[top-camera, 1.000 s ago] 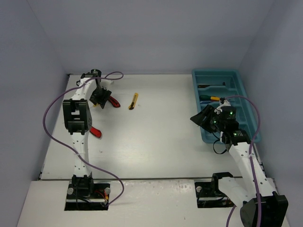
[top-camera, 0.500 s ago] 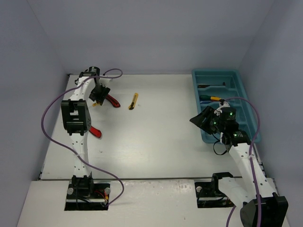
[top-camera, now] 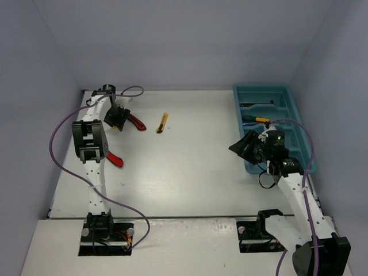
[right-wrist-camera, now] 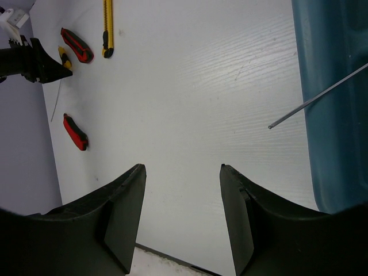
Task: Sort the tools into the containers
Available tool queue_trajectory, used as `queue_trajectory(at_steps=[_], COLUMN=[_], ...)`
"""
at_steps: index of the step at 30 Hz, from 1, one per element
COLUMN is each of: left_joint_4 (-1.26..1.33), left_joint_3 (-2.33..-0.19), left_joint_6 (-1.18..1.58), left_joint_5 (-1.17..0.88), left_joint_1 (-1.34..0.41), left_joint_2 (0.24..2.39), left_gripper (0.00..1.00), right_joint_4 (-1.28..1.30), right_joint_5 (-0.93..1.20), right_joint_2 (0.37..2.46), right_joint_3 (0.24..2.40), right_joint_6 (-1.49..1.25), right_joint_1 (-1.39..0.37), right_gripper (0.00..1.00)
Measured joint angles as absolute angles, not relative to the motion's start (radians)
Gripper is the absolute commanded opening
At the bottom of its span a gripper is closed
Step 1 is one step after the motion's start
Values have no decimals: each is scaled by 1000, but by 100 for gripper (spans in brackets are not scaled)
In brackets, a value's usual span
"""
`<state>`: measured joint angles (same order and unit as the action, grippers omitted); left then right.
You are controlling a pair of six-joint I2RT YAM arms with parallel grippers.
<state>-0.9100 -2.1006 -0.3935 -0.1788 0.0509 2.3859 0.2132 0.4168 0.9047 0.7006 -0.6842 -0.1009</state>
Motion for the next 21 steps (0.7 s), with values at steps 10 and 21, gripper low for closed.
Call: queue_trajectory(at_steps=[10, 21], left_joint_4=[-906, -909], left_joint_3=[-2099, -2029], left_joint_6=[-389, -379], left_joint_5=[-274, -297], left_joint_1=[54, 29], left_joint_2=[2390, 2244], left_gripper=[4, 0], right_joint_4=[217, 236], right_joint_5=[416, 400], right_joint_2=[910, 939], right_joint_3=[707, 799], right_joint_6=[-684, -664], right_joint_1=[-102, -122], right_gripper=[51, 51])
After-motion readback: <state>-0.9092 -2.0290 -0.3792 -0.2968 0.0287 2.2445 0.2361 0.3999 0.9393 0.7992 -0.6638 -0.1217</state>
